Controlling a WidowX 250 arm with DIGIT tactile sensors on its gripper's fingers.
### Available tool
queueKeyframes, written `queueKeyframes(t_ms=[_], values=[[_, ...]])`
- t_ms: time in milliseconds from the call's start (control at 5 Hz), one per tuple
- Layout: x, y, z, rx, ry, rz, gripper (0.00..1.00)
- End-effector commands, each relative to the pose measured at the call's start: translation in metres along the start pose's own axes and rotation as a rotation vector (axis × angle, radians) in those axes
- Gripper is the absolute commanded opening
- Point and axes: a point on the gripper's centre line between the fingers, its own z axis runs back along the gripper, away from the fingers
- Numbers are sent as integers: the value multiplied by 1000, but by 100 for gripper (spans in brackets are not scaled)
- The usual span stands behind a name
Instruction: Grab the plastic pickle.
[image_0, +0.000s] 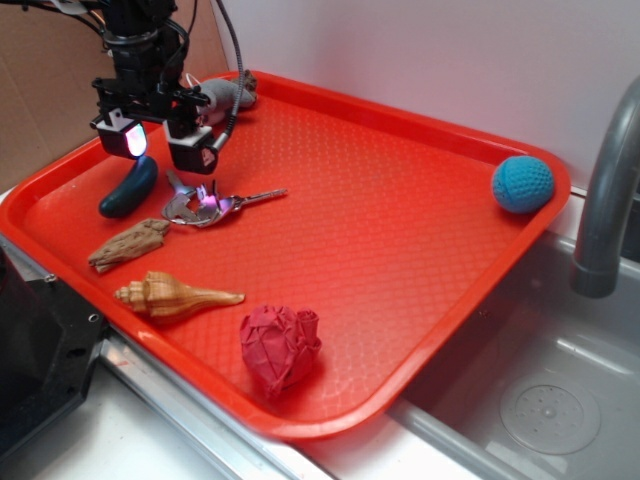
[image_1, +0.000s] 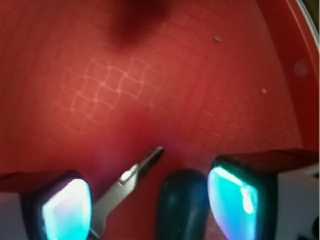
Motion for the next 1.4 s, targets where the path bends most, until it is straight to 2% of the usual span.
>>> queueKeyframes(t_ms=[0, 600, 800, 1000, 1200], values=[[16, -2, 35, -8, -190, 4, 100], [16, -2, 35, -8, -190, 4, 100], [-1, 22, 28, 34, -165, -63, 100], [-10, 28, 28, 50, -158, -142, 100], [-8, 33, 24, 39, -135, -170, 100]])
